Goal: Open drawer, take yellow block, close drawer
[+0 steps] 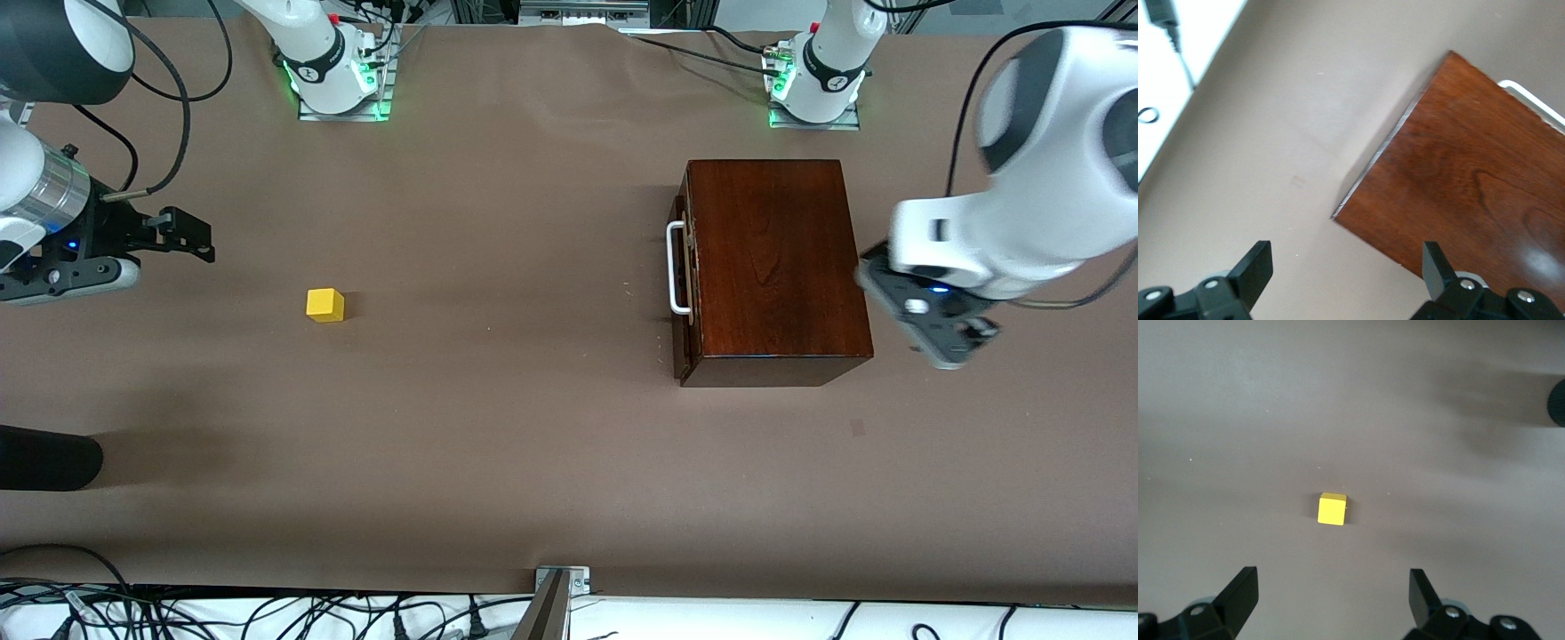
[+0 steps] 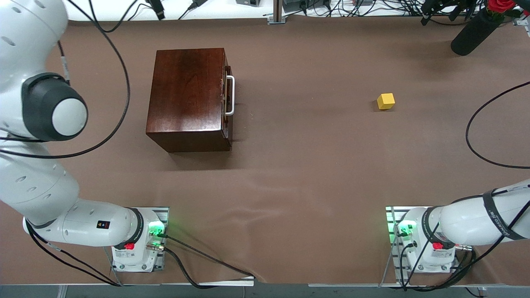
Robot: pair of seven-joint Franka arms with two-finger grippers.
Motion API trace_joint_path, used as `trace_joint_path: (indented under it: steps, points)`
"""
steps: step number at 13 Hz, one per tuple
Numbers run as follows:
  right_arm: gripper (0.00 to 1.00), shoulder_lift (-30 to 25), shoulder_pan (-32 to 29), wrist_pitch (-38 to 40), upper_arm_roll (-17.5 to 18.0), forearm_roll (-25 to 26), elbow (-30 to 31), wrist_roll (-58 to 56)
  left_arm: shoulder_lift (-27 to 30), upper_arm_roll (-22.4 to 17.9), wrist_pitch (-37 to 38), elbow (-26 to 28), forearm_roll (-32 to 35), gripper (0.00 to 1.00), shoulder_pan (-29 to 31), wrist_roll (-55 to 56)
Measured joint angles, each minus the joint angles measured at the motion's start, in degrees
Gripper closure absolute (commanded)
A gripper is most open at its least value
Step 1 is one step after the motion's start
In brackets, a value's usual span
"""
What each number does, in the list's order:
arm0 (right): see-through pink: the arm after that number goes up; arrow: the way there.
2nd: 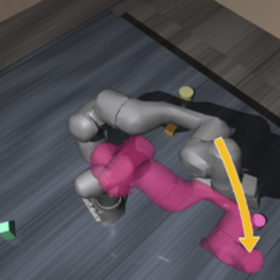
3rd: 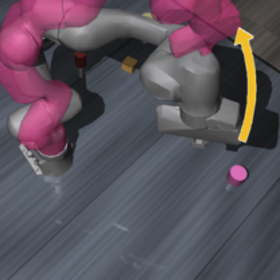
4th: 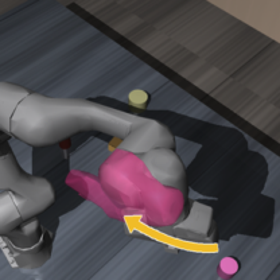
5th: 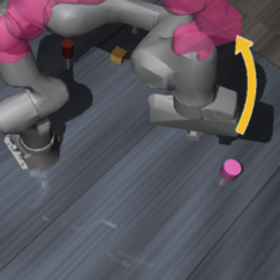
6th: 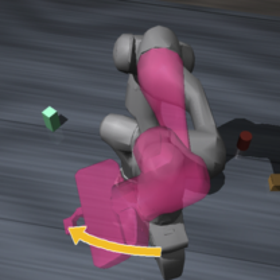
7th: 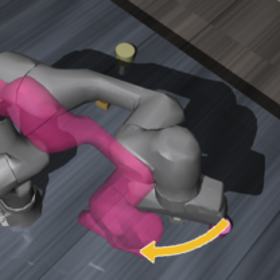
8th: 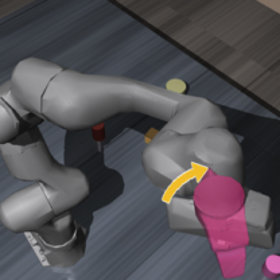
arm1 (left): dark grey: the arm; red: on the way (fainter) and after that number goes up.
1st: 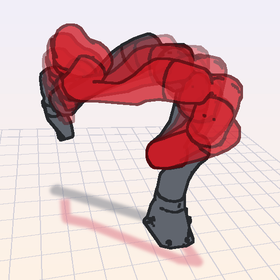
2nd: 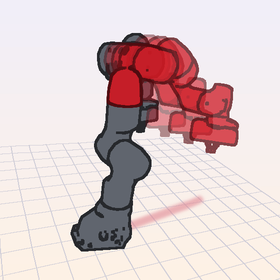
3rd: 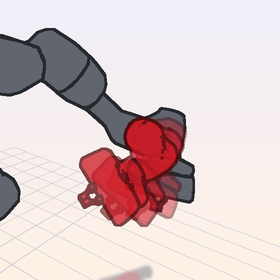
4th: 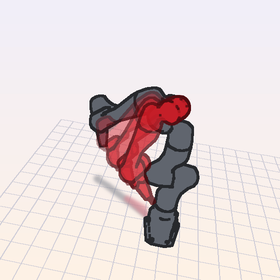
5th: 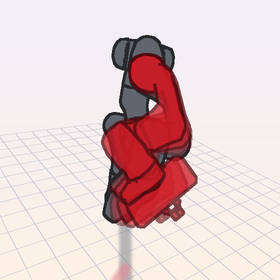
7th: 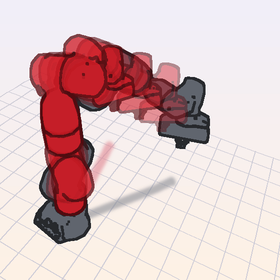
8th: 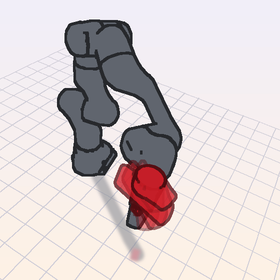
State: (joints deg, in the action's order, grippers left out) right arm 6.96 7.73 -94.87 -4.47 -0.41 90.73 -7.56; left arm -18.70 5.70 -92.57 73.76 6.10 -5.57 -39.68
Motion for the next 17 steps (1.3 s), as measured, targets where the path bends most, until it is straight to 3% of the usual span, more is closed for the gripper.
trace_joint_path:
  steps: [6, 11, 17]
  points:
    - [0.0, -2.37, 0.02, 3.17, 0.27, 0.33, -0.01, 0.49, 12.57, -2.98, -4.08, 15.05, -0.92, 0.0, 1.57, 33.26]
    - [0.0, -3.16, 0.03, 3.32, 0.34, 0.47, -0.02, 0.5, 21.22, -3.46, -8.59, 27.15, -4.59, 0.0, 4.13, 37.21]
    - [0.0, -3.16, 0.02, 3.48, 0.4, 1.32, -0.13, 3.45, 22.01, -5.22, -8.14, 28.22, -4.72, 0.0, 4.03, 37.94]
